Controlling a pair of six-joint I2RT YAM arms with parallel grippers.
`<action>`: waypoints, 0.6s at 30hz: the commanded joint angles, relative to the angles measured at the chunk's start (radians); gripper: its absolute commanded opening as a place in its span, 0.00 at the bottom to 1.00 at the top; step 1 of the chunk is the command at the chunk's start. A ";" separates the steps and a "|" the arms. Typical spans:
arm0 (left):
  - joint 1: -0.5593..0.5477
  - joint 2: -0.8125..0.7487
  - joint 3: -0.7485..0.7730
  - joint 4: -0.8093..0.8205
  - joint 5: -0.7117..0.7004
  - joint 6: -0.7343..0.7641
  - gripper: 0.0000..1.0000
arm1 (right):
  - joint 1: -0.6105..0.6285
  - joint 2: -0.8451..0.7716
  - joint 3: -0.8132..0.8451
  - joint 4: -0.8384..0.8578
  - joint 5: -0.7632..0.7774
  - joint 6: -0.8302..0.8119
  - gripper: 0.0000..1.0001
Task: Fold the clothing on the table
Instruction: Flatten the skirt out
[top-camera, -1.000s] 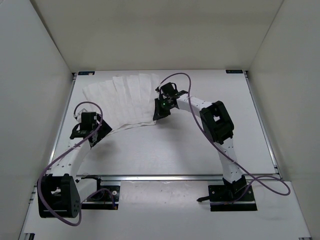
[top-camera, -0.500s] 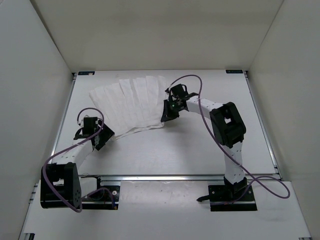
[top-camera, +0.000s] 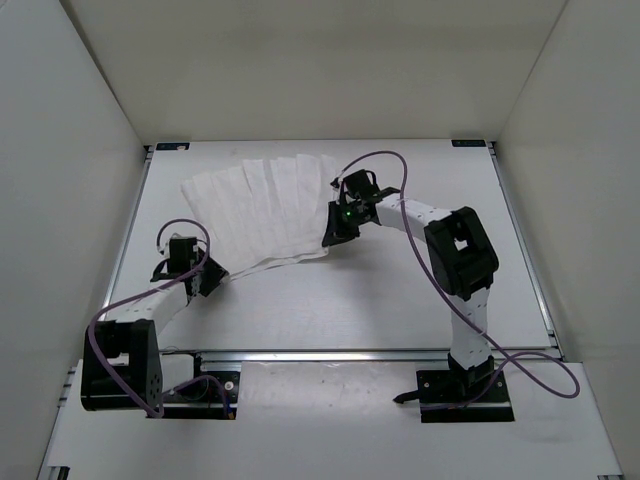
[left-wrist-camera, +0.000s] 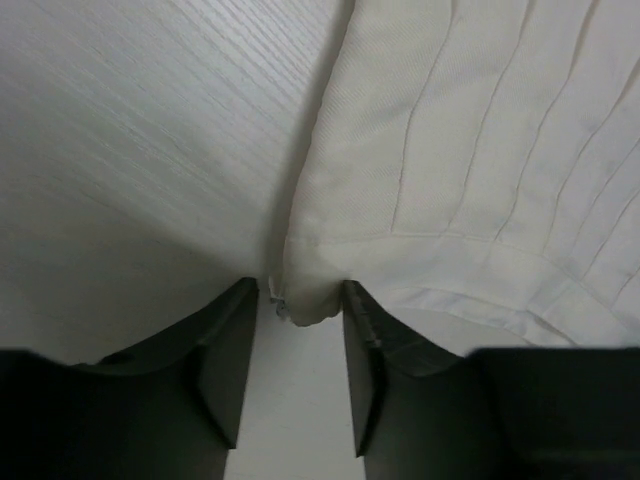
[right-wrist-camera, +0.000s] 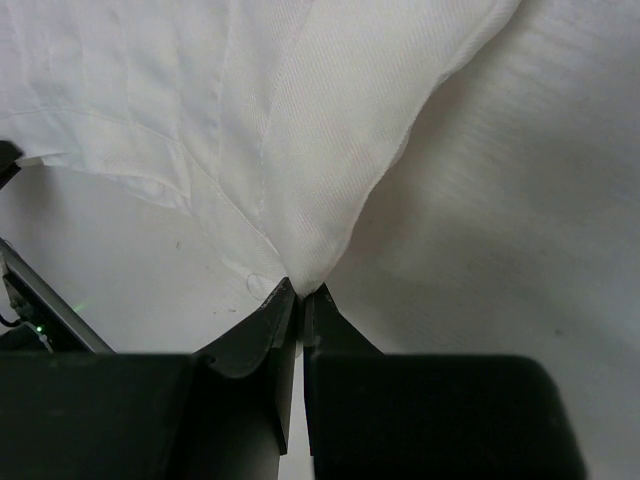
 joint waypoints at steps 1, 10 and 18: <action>-0.002 0.014 -0.026 0.050 0.002 -0.011 0.47 | -0.003 -0.085 -0.031 0.026 -0.021 -0.007 0.00; -0.049 0.026 -0.004 0.054 0.019 0.003 0.00 | -0.002 -0.127 -0.063 0.029 0.005 0.002 0.00; -0.158 0.070 0.175 -0.010 0.088 0.147 0.00 | -0.087 -0.360 -0.296 0.074 0.093 0.045 0.01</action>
